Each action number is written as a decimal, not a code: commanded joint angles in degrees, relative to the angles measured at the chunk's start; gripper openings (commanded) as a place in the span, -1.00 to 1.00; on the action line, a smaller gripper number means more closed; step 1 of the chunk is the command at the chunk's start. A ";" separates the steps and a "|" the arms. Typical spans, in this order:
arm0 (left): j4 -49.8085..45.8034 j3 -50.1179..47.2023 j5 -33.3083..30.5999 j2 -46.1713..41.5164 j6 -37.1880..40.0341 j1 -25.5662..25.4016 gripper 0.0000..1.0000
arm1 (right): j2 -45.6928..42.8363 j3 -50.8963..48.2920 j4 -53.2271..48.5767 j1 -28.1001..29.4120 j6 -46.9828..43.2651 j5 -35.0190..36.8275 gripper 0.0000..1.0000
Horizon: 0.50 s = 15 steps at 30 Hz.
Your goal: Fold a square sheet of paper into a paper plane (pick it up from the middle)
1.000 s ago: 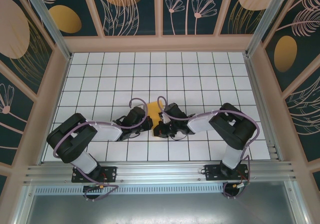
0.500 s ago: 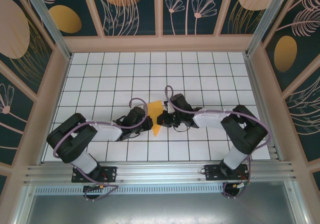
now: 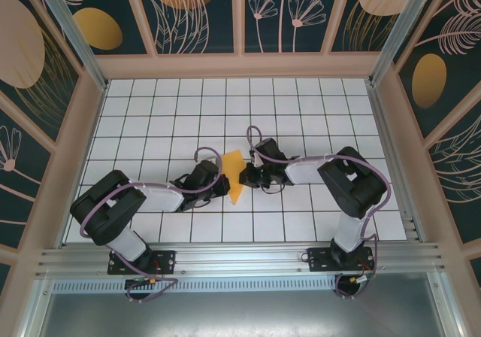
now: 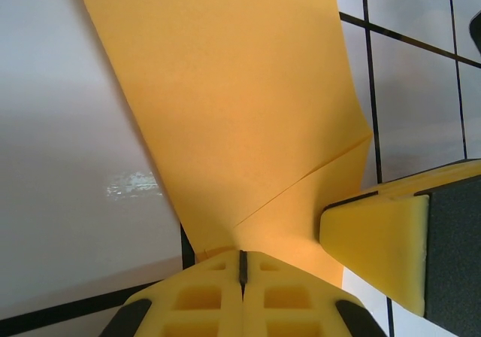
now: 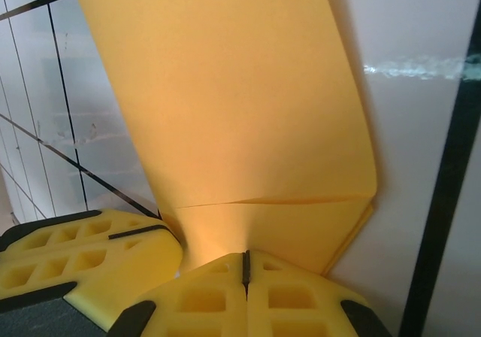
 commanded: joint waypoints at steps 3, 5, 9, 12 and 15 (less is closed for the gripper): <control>-3.11 0.23 0.42 0.72 1.50 0.27 -0.89 | -4.24 2.69 -2.66 -1.74 -2.46 0.71 -0.87; -3.04 0.40 0.38 0.80 1.37 0.35 -0.89 | -3.29 3.41 -3.12 -2.51 -3.15 0.90 -0.87; -3.10 0.94 0.80 1.29 1.59 0.26 -0.88 | -0.55 3.80 -2.52 -3.36 -3.72 0.59 -0.87; -3.09 1.07 0.99 1.37 1.83 0.26 -0.88 | 1.88 3.97 -2.38 -3.71 -3.70 1.56 -0.87; -3.02 0.97 1.17 1.37 1.81 0.31 -0.88 | 4.05 3.67 -1.97 -3.88 -3.61 2.11 -0.87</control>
